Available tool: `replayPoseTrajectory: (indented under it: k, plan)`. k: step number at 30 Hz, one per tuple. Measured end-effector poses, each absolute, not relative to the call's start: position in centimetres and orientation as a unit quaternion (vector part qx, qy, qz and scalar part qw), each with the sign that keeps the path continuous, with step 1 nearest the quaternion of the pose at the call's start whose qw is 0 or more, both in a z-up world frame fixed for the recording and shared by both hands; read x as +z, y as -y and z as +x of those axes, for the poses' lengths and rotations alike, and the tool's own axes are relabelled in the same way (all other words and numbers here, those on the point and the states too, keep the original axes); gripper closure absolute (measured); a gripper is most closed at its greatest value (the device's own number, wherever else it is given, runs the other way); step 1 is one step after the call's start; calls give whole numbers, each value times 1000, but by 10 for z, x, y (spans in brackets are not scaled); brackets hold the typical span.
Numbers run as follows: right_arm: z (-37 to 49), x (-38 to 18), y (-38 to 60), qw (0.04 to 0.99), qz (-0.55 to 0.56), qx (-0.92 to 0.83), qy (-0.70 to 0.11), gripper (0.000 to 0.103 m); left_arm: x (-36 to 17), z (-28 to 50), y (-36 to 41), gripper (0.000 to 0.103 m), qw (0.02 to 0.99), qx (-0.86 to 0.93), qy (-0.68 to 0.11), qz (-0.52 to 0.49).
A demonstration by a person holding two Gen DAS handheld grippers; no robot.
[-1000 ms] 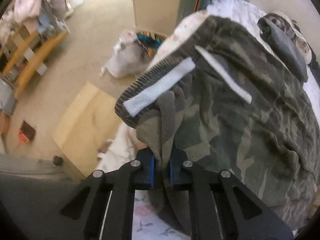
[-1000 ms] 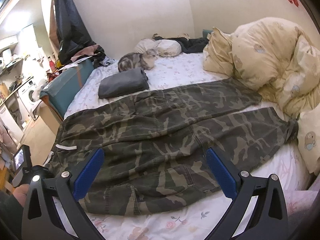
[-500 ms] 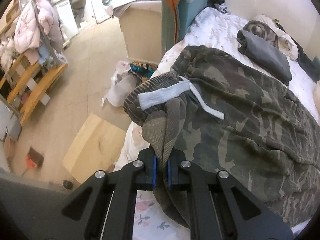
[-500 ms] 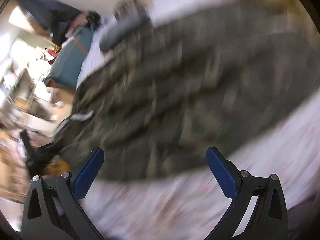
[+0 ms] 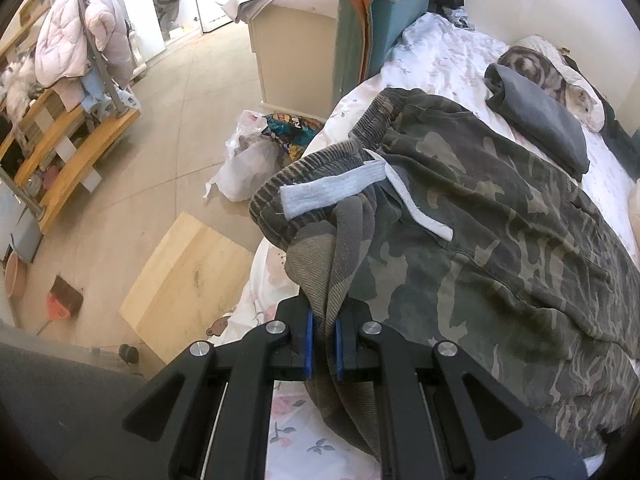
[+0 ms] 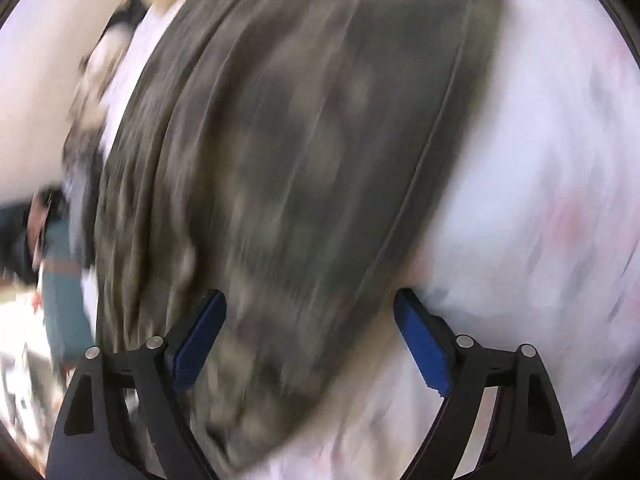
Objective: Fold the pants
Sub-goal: 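Lift the waistband with the left gripper while the right gripper grasps a pant leg hem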
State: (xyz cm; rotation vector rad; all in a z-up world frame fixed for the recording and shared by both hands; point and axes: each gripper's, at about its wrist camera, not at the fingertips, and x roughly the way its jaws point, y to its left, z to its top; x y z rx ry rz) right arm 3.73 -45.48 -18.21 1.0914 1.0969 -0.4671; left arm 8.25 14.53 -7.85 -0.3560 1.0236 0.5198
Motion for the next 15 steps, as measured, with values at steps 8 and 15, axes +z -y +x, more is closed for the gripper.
replayPoseTrajectory:
  k: [8, 15]
  plan:
    - [46, -159, 558, 693, 484, -327, -422, 19, -83, 84, -147, 97, 823, 248, -486, -161]
    - [41, -161, 627, 671, 479, -392, -408, 48, -88, 88, -143, 97, 822, 254, -489, -142]
